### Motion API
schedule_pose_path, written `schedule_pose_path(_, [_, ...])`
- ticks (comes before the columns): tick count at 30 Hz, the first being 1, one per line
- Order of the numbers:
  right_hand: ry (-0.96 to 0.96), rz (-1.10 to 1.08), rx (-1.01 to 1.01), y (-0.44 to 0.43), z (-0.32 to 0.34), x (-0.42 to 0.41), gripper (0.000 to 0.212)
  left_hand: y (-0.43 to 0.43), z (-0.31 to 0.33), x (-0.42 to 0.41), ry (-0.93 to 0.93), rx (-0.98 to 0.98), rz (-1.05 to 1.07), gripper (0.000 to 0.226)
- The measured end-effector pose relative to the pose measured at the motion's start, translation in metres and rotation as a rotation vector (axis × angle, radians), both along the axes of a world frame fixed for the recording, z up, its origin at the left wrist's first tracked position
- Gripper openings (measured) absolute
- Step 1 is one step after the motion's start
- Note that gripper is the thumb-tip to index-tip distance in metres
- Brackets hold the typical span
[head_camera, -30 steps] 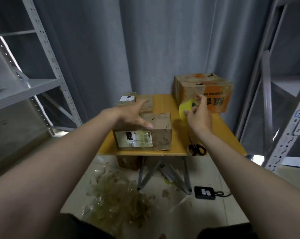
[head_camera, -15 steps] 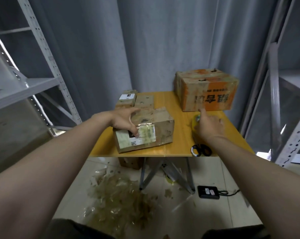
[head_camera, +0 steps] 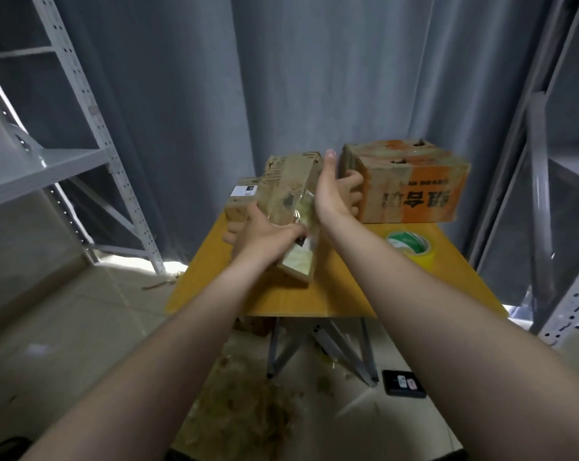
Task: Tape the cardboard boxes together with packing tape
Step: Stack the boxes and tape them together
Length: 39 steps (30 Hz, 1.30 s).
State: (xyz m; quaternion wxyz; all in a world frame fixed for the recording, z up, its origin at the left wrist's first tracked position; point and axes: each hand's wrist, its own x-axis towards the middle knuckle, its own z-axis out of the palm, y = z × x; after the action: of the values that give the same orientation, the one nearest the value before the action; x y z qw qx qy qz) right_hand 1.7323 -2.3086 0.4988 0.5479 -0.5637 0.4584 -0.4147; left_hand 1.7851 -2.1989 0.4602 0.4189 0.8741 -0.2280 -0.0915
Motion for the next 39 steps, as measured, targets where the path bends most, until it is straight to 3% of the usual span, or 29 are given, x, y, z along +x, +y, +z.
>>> schedule_pose_path(4, [0.207,-0.081,-0.151,-0.001,-0.014,0.020,0.069,-0.012,-0.007,-0.007,0.060,0.033,0.003,0.106])
schedule_pose_path(9, [0.284,-0.146,-0.248,-0.013,-0.026,0.028,0.062,-0.010,-0.014,-0.004,0.122,0.002,-0.034,0.110])
schedule_pose_path(15, [0.241,-0.189,-0.393,-0.030,-0.043,0.017,0.046,-0.003,-0.011,0.006,0.169,-0.007,-0.115,0.112])
schedule_pose_path(20, [0.185,-0.204,-0.571,-0.035,-0.050,0.017,0.025,0.006,-0.009,0.021,0.300,-0.134,-0.179,0.122])
schedule_pose_path(23, [0.090,-0.195,-0.634,-0.037,-0.052,0.020,0.015,0.014,-0.009,0.032,0.374,-0.215,-0.222,0.104])
schedule_pose_path(26, [-0.008,-0.172,-0.607,-0.041,-0.051,0.026,0.008,0.018,-0.012,0.042,0.453,-0.257,-0.217,0.075])
schedule_pose_path(29, [-0.082,-0.130,-0.549,-0.040,-0.048,0.034,0.009,0.022,-0.011,0.047,0.494,-0.247,-0.209,0.064])
schedule_pose_path(36, [-0.142,0.007,-0.390,-0.034,-0.037,0.027,0.015,0.039,-0.014,0.061,0.619,-0.268,-0.272,0.064])
schedule_pose_path(39, [-0.080,0.171,-0.227,-0.029,-0.035,0.020,0.039,0.039,-0.023,0.060,0.692,-0.336,-0.295,0.076])
